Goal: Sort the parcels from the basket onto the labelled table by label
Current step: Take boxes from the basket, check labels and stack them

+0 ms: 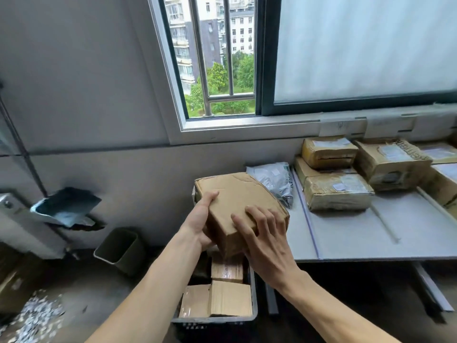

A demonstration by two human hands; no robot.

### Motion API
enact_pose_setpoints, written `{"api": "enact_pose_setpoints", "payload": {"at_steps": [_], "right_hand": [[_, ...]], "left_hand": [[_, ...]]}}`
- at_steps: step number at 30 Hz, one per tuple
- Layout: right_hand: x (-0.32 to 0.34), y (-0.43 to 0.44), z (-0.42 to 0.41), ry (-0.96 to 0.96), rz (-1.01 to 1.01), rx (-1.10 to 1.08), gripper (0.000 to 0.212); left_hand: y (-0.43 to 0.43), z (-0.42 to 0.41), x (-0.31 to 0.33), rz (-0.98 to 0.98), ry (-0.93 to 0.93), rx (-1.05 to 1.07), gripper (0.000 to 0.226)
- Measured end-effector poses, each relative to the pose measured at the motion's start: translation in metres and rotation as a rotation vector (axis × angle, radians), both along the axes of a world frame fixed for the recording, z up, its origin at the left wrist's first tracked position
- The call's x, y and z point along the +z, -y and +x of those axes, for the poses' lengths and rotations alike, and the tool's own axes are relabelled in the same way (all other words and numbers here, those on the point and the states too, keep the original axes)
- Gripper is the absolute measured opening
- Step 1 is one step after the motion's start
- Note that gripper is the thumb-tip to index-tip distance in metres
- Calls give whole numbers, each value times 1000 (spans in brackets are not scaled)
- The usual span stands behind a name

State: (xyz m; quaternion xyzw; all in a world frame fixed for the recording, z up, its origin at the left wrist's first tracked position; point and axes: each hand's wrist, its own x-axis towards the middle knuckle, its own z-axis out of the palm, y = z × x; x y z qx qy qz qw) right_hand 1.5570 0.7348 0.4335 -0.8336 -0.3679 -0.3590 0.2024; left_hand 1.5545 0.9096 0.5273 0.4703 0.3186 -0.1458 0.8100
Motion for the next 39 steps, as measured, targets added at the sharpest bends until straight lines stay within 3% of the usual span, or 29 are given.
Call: {"api": "enact_pose_setpoints", "payload": {"at_steps": [3,7,10,13,16,19,22,28,31,34,36,39], "right_hand": [[5,6,-1,-66,81,-37,72],[23,22,10,-395,202,-174,89],[55,39,16,-840,595,-76,84],[79,62,19,-1169,818,70,75],[94,78,19,-1305,935,112,61],[103,85,17,-1390,1033,185,55],[108,84,13,-1437,1065,241,51],[98,81,18,-1527,1076,194,46],[94,77,19,-1553,1020,191,55],[93,73,20,-1548,972,181,66],[90,70,22,-1481,928,136,72],[80,68,25,-1325,834,-11,95]], "left_hand": [[10,-4,-1,-19,59,-12,65],[15,-8,-6,149,185,57,44],[9,-7,-8,256,289,7,59],[-1,1,-11,342,411,-84,97],[-1,1,-4,384,491,-141,86],[5,-2,3,368,466,-194,90],[14,-6,10,269,411,-253,73],[21,-11,5,233,342,-260,76],[18,-14,-5,258,324,-212,84],[15,-19,-9,213,319,-162,76],[18,-23,-13,183,316,-98,67],[23,-25,-23,107,295,51,71]]}}
